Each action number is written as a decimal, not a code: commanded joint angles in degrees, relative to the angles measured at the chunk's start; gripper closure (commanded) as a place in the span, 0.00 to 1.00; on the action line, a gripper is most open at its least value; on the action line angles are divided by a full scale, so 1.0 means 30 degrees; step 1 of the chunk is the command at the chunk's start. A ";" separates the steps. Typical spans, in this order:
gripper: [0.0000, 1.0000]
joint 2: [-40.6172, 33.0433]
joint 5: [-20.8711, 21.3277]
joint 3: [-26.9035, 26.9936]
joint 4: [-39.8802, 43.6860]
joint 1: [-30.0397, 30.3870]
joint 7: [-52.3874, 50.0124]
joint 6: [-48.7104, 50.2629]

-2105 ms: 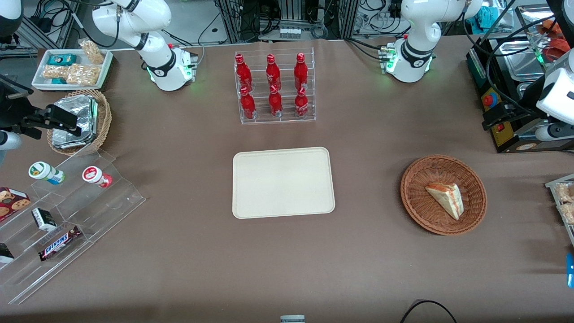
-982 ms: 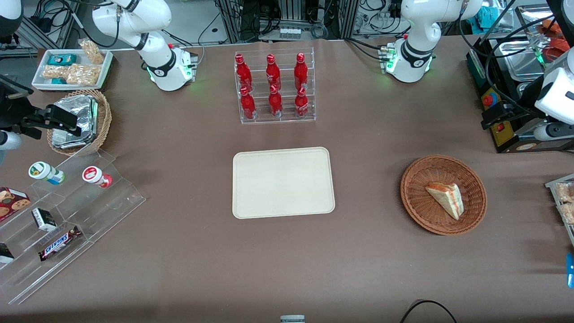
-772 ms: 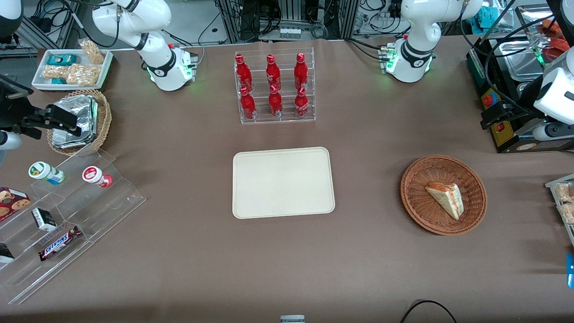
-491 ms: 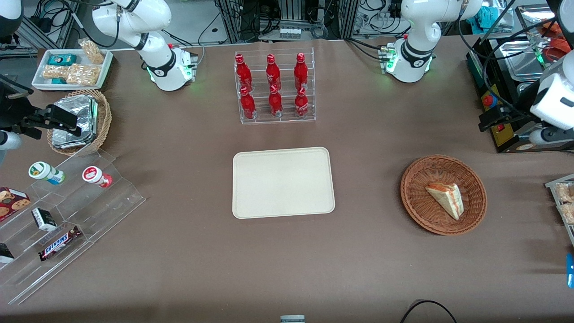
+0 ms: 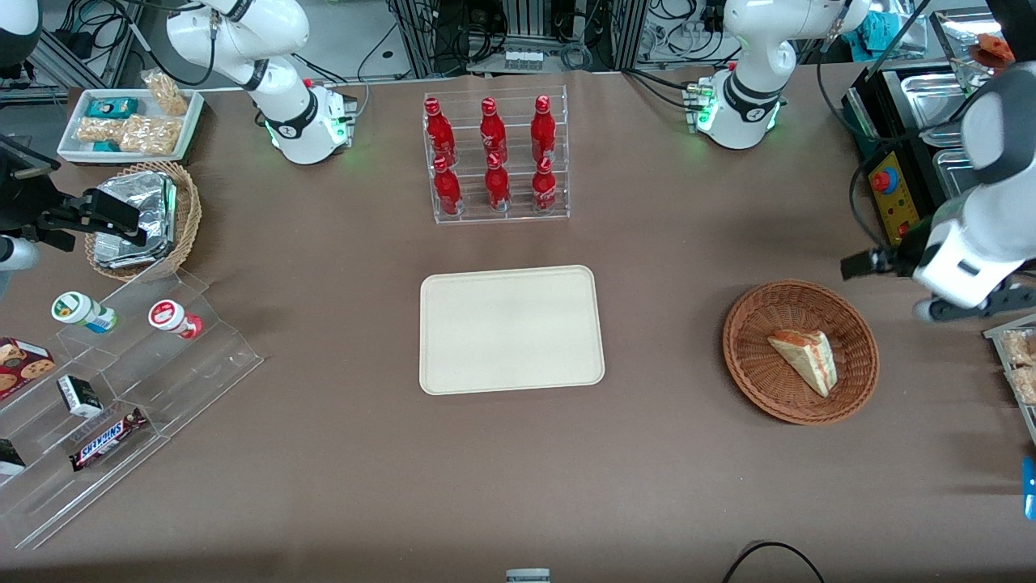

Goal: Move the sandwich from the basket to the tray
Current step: 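Lower the open left gripper onto the sandwich in the wicker basket, then close the left gripper on the sandwich and lift it, then carry the sandwich with the left gripper over the cream tray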

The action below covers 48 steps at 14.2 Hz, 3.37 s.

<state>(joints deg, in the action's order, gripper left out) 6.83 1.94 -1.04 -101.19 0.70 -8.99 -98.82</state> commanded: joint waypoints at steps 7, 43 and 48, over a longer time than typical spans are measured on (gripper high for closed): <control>0.00 0.1970 0.0349 -0.0003 -0.5671 0.0851 -0.2028 -1.1083; 1.00 1.1782 0.0145 -0.1351 0.7852 -1.2974 -1.6012 -0.6348; 1.00 1.3835 -0.0325 -0.2960 1.0319 -1.3211 -1.6424 -0.6318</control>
<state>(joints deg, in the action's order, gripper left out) 45.00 1.56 -8.80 -75.17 -38.80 -57.20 -119.42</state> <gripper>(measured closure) 0.846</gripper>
